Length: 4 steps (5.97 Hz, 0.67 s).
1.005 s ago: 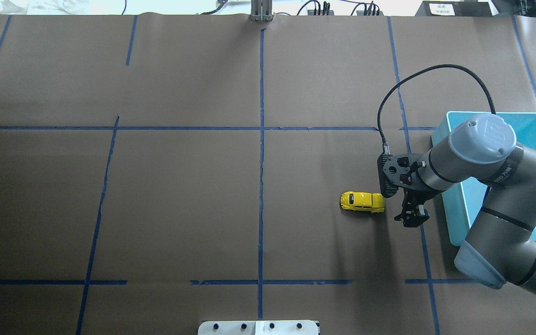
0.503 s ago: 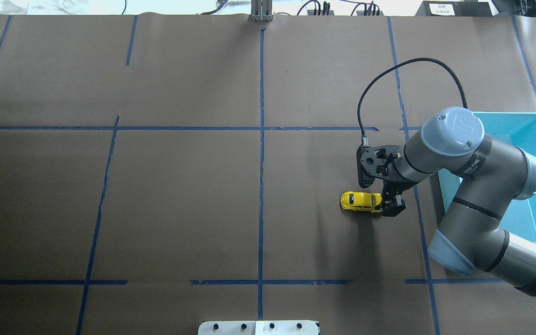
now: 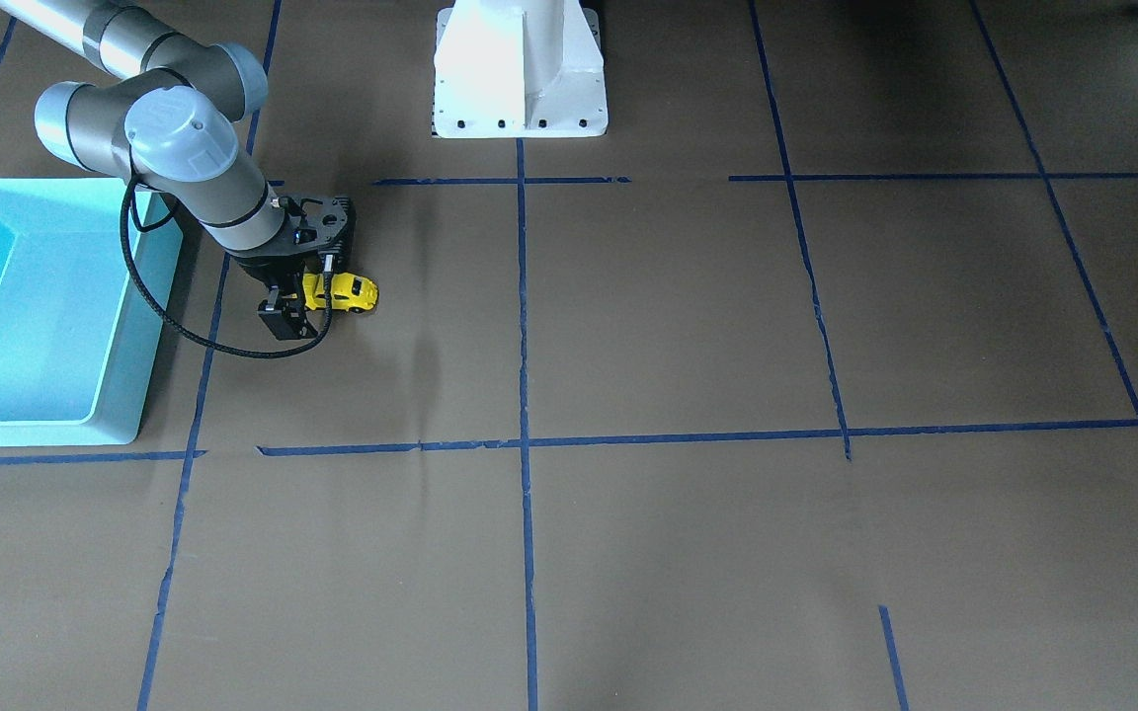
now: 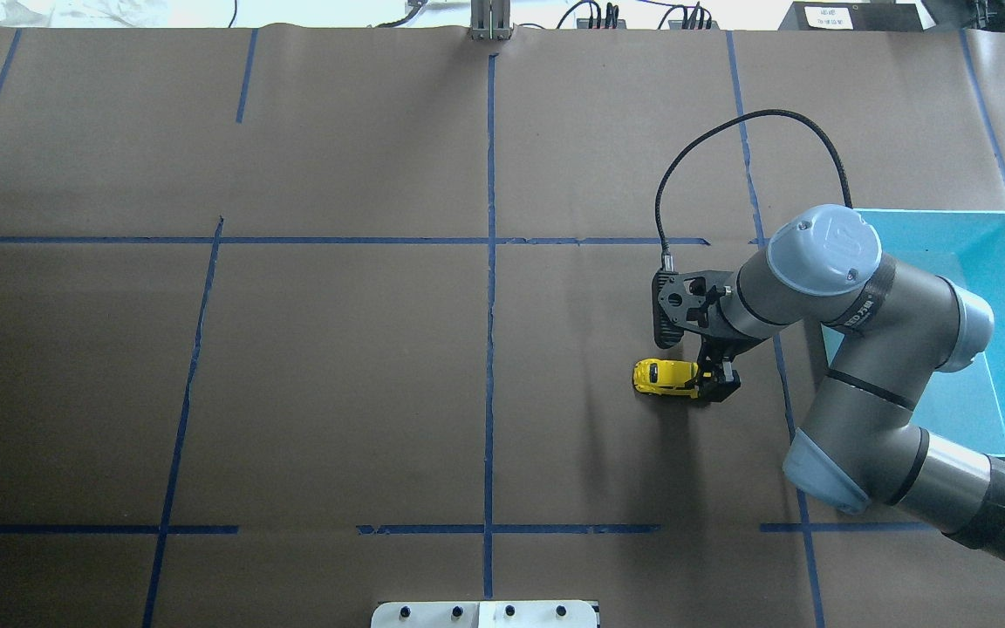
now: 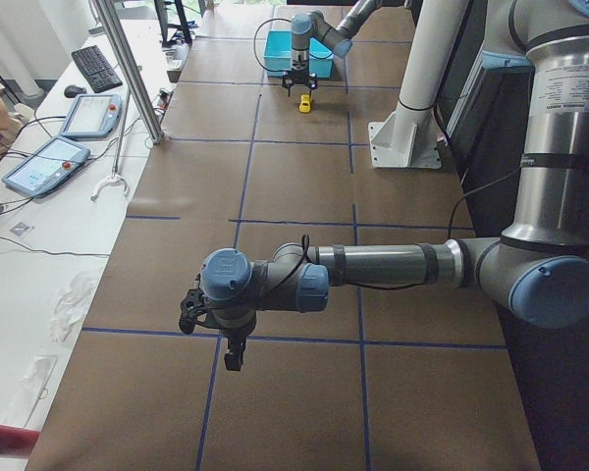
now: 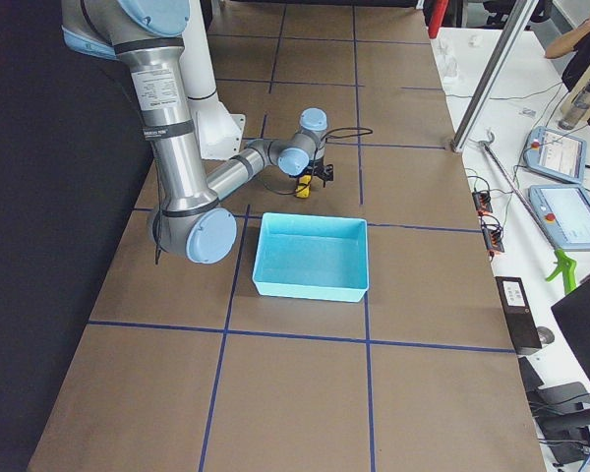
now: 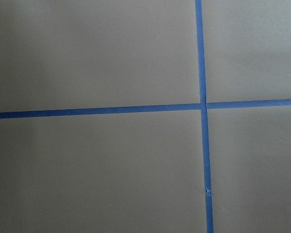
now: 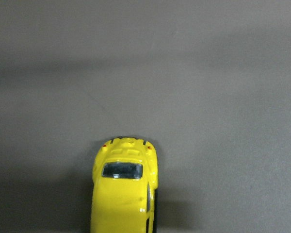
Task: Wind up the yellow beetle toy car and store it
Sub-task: 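Lower the right gripper and close it on the yellow car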
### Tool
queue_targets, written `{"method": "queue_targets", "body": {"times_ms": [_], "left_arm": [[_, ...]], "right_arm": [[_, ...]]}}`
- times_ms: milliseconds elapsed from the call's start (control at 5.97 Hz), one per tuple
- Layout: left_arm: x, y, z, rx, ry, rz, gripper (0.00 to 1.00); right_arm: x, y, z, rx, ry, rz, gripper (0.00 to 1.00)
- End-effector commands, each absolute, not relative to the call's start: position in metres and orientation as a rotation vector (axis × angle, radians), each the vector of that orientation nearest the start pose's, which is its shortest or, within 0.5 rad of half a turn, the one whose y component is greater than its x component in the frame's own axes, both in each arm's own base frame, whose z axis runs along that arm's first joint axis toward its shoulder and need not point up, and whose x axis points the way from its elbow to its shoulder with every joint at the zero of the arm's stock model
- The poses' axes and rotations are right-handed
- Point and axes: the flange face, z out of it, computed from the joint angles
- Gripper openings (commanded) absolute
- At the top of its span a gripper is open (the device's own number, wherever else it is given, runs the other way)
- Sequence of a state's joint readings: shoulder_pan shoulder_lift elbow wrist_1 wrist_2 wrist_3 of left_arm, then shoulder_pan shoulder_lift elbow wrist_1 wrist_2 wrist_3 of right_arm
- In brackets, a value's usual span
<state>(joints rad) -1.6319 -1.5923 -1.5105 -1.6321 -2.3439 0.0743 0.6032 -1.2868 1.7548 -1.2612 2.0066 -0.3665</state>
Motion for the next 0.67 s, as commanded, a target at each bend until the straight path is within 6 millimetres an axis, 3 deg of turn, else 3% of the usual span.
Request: {"method": "queue_targets", "body": {"times_ms": [0,168,503], "left_arm": [[-0.094,-0.498,0.672,0.072,0.770,0.023,1.00],[-0.094,-0.498,0.672,0.074,0.768,0.023,1.00],[-0.094,-0.498,0.672,0.074,0.768,0.023,1.00]], "right_arm": [[-0.441,-0.412,0.385,0.676,-0.686,-1.410,1.00],[-0.428,-0.402,0.389,0.677,-0.688,-1.410,1.00],[-0.439,-0.391,0.391,0.655,-0.702,-1.413,1.00]]}}
